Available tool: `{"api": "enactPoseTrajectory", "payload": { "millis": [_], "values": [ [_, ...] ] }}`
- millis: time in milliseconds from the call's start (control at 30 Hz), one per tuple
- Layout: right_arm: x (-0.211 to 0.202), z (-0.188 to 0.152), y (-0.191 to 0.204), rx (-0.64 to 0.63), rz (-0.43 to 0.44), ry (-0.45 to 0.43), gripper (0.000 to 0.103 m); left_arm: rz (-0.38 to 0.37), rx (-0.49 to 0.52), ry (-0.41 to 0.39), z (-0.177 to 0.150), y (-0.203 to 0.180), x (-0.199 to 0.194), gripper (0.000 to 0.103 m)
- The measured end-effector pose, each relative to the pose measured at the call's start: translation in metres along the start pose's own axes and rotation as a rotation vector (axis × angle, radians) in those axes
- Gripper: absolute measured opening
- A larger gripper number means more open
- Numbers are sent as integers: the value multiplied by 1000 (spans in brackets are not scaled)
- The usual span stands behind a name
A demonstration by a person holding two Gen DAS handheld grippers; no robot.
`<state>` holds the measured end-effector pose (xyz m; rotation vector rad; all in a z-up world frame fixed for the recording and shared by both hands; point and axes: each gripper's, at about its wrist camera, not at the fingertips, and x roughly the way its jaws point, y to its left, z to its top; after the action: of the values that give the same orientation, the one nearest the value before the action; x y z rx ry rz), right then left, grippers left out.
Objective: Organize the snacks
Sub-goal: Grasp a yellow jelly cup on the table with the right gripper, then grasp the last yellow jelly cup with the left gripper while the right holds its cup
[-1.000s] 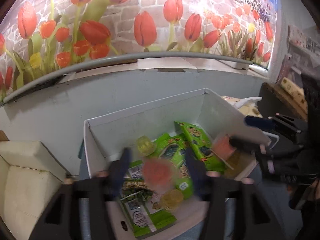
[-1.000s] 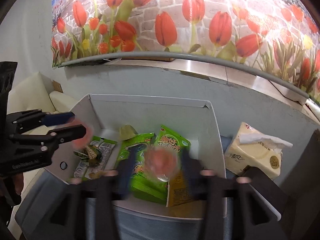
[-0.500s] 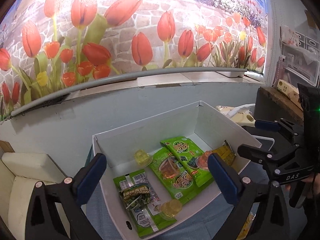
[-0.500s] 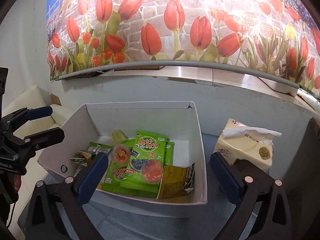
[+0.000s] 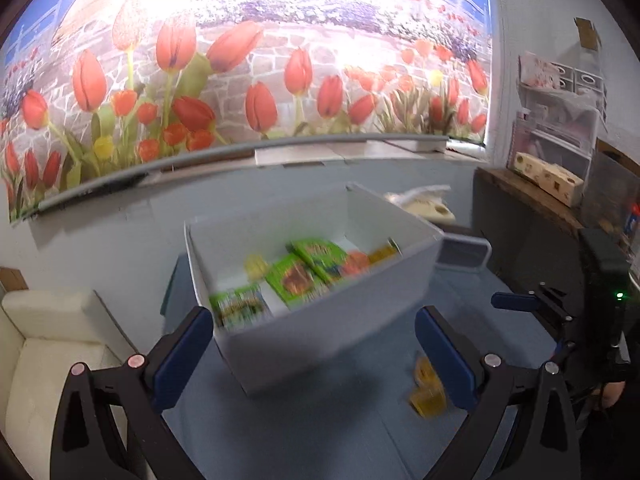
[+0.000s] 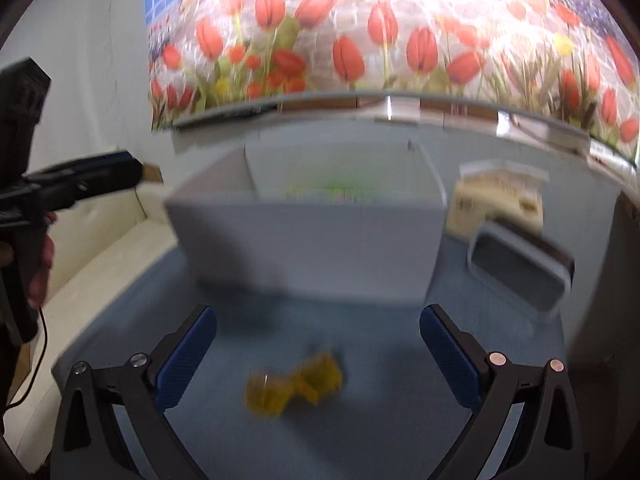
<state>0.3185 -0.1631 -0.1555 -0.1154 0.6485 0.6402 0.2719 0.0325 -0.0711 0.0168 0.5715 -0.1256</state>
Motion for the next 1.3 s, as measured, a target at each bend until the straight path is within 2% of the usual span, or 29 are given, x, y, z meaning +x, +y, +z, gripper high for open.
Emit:
{"api": "enactPoseTrajectory", "payload": {
  "millis": [167,267,367,433,467,567,733,800,867,1033,1300],
  "values": [
    [0,-29,0,47,13,32,103,-37,-30,29,-34,-19,-17,103],
    [9,-34,-1,81,4,65,103,-53,-51,42,-52,-27,-27,103],
    [17,-33,-10,203,51,65,100,-60,-56,54,-66,-34,-34,103],
    [24,-32,-15,260,45,57,100,-57,-54,57,-72,-37,-36,103],
    [29,-31,-16,283,35,60,97,-57,-58,59,-74,-37,-37,103],
    [45,-33,-15,340,10,99,77,-62,-68,62,-77,-36,-38,103],
    [59,-36,-10,387,6,103,66,-63,-79,71,-80,-29,-36,103],
    [61,-36,-8,393,3,100,51,-66,-87,75,-81,-26,-34,103],
    [61,-35,-10,410,7,102,41,-67,-96,77,-82,-23,-31,103],
    [59,-34,-6,386,5,104,41,-74,-104,87,-85,-23,-26,103],
    [45,-21,3,275,-31,66,35,-64,-93,110,-89,-24,-16,103]
  ]
}}
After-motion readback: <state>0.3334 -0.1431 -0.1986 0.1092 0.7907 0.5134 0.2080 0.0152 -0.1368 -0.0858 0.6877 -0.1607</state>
